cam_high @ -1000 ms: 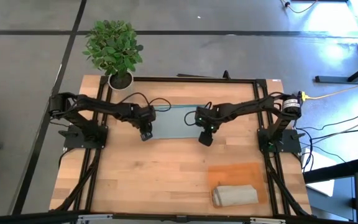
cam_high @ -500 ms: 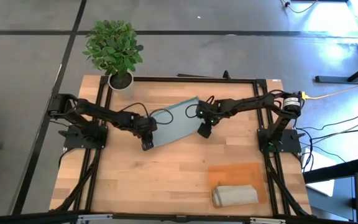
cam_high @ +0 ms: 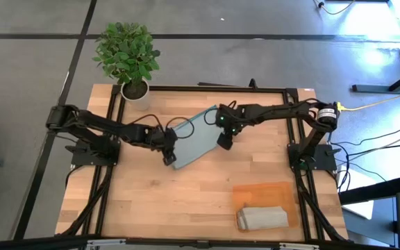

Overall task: Roll microfiber towels into tight, uniform cylinder then place into a basket
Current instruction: Roll the light blue microfiber towel

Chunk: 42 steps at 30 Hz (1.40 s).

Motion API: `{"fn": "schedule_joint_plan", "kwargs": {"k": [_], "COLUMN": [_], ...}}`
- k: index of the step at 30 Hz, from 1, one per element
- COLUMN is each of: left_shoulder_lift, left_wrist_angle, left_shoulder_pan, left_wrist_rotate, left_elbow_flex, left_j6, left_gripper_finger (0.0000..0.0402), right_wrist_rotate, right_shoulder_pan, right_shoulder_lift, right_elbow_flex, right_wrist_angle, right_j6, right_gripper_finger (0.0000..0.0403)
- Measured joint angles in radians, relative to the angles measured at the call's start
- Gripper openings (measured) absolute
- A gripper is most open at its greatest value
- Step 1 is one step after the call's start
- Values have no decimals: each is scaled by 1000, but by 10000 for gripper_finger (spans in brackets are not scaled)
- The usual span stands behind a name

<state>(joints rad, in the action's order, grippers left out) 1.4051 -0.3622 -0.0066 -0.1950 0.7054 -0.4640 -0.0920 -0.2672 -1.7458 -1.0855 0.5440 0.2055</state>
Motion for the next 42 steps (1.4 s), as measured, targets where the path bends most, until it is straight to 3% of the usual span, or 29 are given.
{"fn": "schedule_joint_plan", "kwargs": {"k": [5,16,19,34,42], "left_shoulder_lift": [-10,14,11,15,11], "left_wrist_angle": [-64,-1,9,130,160], "left_shoulder_pan": [69,146,142,-35,-83], "left_wrist_rotate": [-88,-74,-54,63,147], "left_elbow_flex": [-14,-144,-158,-169,-132], "left_j6": [5,-25,-26,-198,-235], "left_gripper_finger": [80,80,80,80,80], "right_wrist_rotate": [-86,-83,-31,73,59], "right_shoulder_pan": [89,137,124,-20,-49], "right_shoulder_lift": [0,-43,-58,-63,-36], "right_elbow_flex": [3,82,92,93,52], "right_wrist_angle": [-132,-232,-234,-241,-198], "right_j6": [-1,25,27,-9,0], "right_gripper_finger": [210,210,210,210,210]}}
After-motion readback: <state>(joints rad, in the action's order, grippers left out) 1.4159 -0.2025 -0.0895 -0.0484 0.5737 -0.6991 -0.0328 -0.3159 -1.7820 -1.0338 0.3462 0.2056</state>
